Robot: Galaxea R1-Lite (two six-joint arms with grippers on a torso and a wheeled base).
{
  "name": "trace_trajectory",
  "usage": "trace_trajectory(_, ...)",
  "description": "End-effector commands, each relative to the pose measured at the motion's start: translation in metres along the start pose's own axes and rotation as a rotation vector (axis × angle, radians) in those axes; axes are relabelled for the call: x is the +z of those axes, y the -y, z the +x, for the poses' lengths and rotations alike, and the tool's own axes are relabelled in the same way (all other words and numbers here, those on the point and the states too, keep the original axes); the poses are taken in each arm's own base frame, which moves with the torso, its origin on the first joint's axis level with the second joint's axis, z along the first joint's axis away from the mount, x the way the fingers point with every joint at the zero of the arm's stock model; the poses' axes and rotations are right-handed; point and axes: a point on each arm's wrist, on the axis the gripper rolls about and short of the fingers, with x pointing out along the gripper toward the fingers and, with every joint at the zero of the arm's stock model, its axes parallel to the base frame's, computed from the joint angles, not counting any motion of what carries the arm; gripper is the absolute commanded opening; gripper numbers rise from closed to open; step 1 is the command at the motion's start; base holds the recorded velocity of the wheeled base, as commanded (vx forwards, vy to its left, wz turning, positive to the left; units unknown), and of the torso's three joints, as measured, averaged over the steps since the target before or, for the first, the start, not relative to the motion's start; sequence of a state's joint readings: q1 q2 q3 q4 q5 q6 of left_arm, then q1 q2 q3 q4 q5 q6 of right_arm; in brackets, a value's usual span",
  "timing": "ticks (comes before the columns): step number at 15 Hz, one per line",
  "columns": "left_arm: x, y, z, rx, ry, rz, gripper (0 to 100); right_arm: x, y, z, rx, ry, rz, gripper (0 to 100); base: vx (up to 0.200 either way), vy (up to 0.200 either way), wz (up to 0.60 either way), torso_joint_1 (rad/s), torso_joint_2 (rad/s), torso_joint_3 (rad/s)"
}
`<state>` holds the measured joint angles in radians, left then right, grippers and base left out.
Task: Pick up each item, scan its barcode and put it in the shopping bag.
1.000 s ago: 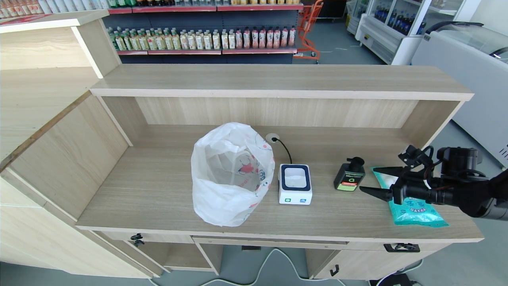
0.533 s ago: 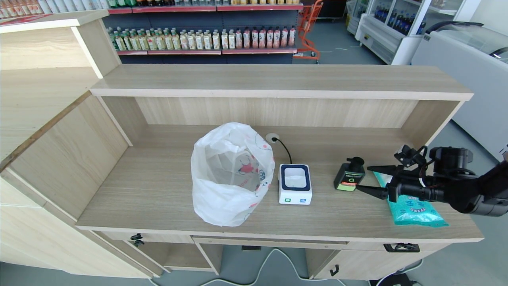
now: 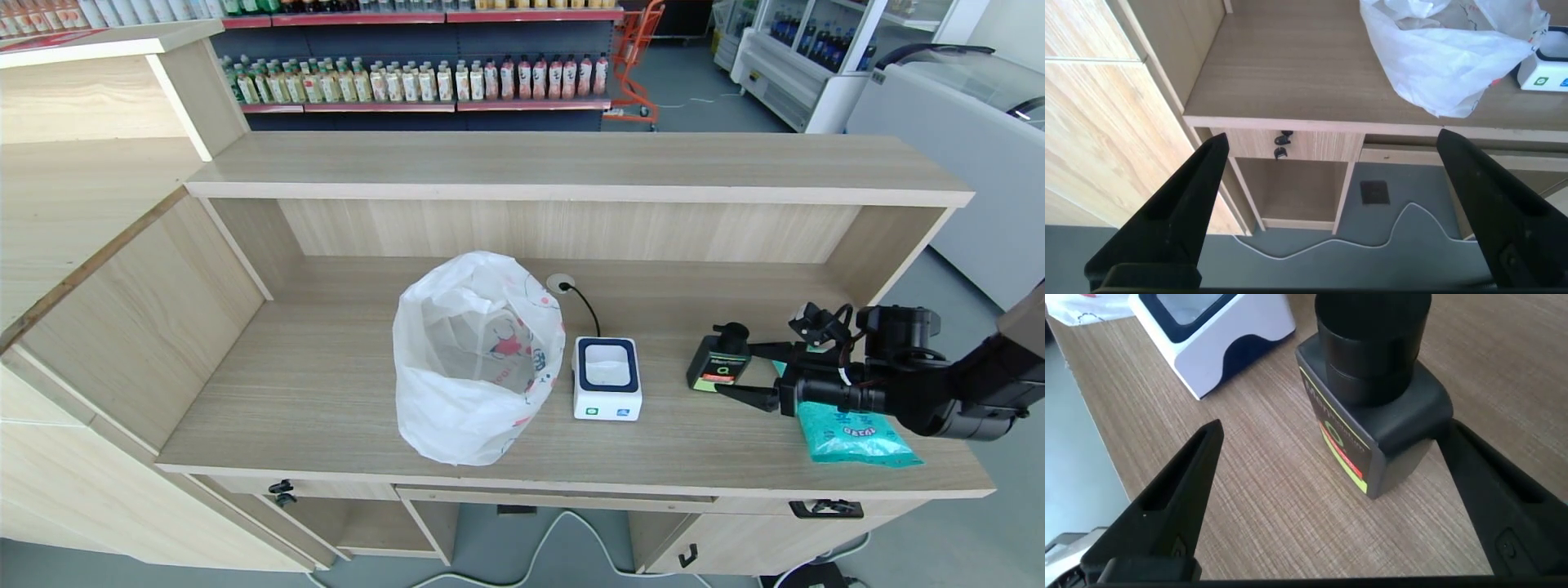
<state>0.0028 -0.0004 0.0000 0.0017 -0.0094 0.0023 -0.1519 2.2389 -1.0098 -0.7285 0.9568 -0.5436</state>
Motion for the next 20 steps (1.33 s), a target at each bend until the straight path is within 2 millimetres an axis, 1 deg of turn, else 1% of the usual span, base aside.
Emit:
trace_trajectory(1, 0.0, 0.0, 0.0, 0.0, 0.0, -0.001, 100, -0.004, 0.002, 0.005, 0.006, 0.0, 0.001, 100, 0.0, 0.0, 0.0, 0.0, 0.0, 0.0)
trace_trajectory(5, 0.0, 0.0, 0.0, 0.0, 0.0, -0.001, 100, -0.007, 0.006, 0.009, 0.006, 0.002, -0.001, 100, 0.0, 0.0, 0.0, 0.0, 0.0, 0.0)
trace_trajectory(8, 0.0, 0.0, 0.0, 0.0, 0.0, 0.001, 100, -0.01, 0.008, 0.015, 0.02, 0.003, 0.008, 100, 0.0, 0.0, 0.0, 0.0, 0.0, 0.0)
trace_trajectory(12, 0.0, 0.0, 0.0, 0.0, 0.0, -0.001, 100, -0.003, 0.013, 0.025, 0.063, 0.044, 0.003, 100, 0.0, 0.0, 0.0, 0.0, 0.0, 0.0)
trace_trajectory(13, 0.0, 0.0, 0.0, 0.0, 0.0, 0.001, 100, -0.002, 0.015, 0.027, 0.071, 0.054, -0.002, 0, 0.0, 0.0, 0.0, 0.0, 0.0, 0.0)
trace_trajectory(15, 0.0, 0.0, 0.0, 0.0, 0.0, 0.001, 100, -0.004, 0.016, 0.03, 0.075, 0.056, -0.005, 0, 0.0, 0.0, 0.0, 0.0, 0.0, 0.0)
trace_trajectory(18, 0.0, 0.0, 0.0, 0.0, 0.0, -0.001, 100, -0.003, 0.015, 0.03, 0.075, 0.056, -0.005, 0, 0.0, 0.0, 0.0, 0.0, 0.0, 0.0)
trace_trajectory(20, 0.0, 0.0, 0.0, 0.0, 0.0, -0.001, 100, 0.003, 0.012, 0.025, 0.068, 0.057, -0.023, 0, 0.0, 0.0, 0.0, 0.0, 0.0, 0.0)
